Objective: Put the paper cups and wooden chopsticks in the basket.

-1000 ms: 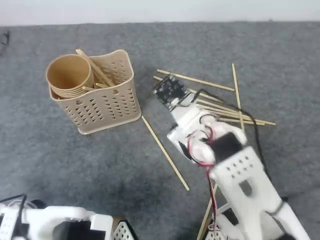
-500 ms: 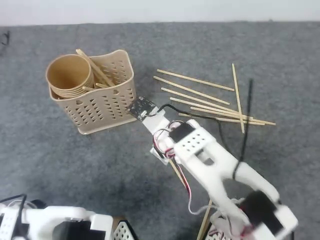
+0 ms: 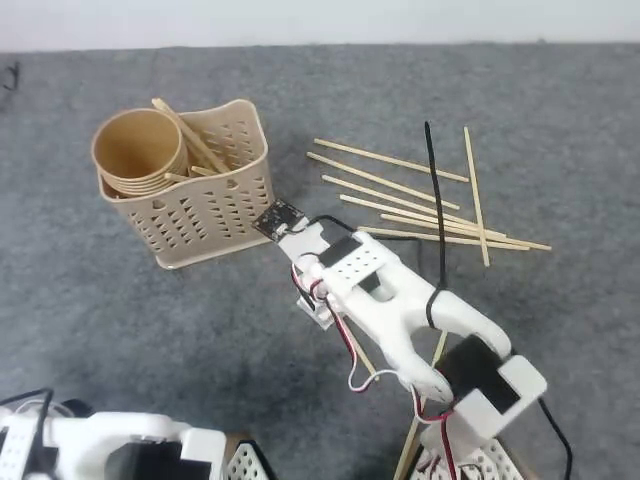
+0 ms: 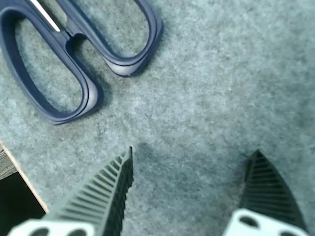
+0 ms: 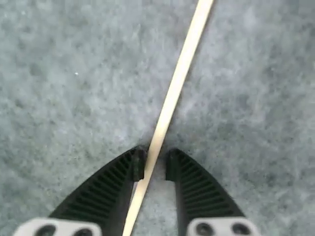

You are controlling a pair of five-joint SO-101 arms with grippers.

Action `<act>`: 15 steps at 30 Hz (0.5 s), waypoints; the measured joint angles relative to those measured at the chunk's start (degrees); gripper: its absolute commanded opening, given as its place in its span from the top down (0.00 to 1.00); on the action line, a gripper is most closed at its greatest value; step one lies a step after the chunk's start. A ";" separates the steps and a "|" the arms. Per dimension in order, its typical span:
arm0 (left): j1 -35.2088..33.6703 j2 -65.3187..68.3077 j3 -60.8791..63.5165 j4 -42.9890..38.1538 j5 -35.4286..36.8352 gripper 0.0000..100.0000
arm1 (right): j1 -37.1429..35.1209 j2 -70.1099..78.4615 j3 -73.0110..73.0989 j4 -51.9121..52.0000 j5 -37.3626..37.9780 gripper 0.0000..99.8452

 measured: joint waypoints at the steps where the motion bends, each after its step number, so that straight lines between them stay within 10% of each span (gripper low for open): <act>1: 0.00 0.00 0.00 0.00 0.00 0.65 | 0.00 0.44 -0.62 0.44 0.00 0.99; 15: 0.00 0.00 0.00 0.00 0.00 0.65 | 3.43 -18.90 -3.87 13.71 3.43 0.99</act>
